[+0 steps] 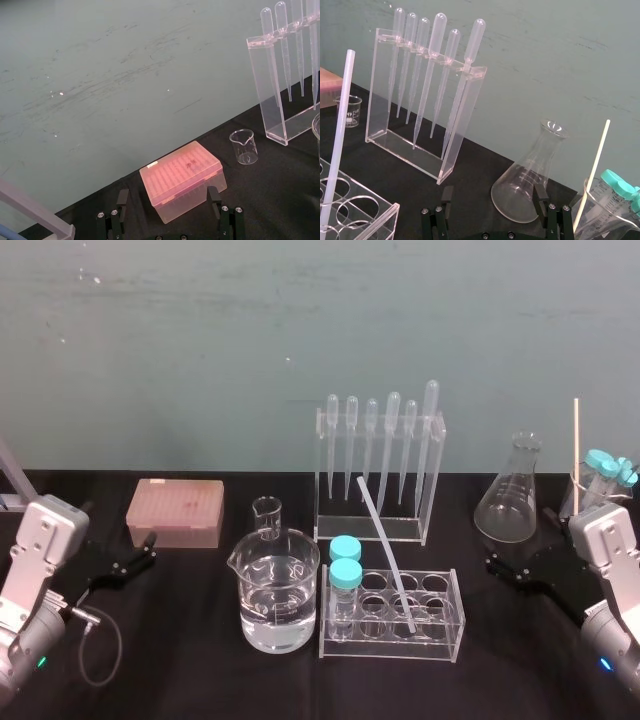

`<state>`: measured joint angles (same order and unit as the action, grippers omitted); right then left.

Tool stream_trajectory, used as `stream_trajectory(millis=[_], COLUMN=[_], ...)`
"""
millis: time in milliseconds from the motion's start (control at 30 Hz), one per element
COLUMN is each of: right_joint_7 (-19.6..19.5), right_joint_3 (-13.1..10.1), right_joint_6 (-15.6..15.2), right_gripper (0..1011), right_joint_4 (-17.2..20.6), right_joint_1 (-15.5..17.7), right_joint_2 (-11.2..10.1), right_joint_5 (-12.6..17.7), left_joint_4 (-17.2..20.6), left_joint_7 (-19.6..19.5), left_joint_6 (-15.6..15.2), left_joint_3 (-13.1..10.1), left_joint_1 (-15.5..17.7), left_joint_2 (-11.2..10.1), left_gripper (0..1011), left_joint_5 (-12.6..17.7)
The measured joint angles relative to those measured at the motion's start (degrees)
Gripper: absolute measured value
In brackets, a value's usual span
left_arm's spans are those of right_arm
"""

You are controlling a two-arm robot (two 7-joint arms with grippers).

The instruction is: Pick up the stirring rod with one hand, then place it down.

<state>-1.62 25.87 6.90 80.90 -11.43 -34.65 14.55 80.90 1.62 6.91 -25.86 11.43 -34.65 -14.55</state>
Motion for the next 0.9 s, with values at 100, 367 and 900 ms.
stream_trajectory(millis=[100,367,900], right_joint_7=[0.0,0.0,0.0], right_joint_3=[0.0,0.0,0.0], right_joint_6=[0.0,0.0,0.0], right_gripper=[1003,1003,1003], right_joint_4=[0.0,0.0,0.0], right_joint_1=[0.0,0.0,0.0], right_joint_2=[0.0,0.0,0.0], right_joint_5=[0.0,0.0,0.0], left_joint_4=[0.0,0.0,0.0], left_joint_7=[0.0,0.0,0.0], left_joint_6=[0.0,0.0,0.0], left_joint_3=[0.0,0.0,0.0], left_joint_1=[0.0,0.0,0.0], left_joint_2=[0.0,0.0,0.0], left_gripper=[1000,1000,1000], left_joint_5=[0.0,0.0,0.0])
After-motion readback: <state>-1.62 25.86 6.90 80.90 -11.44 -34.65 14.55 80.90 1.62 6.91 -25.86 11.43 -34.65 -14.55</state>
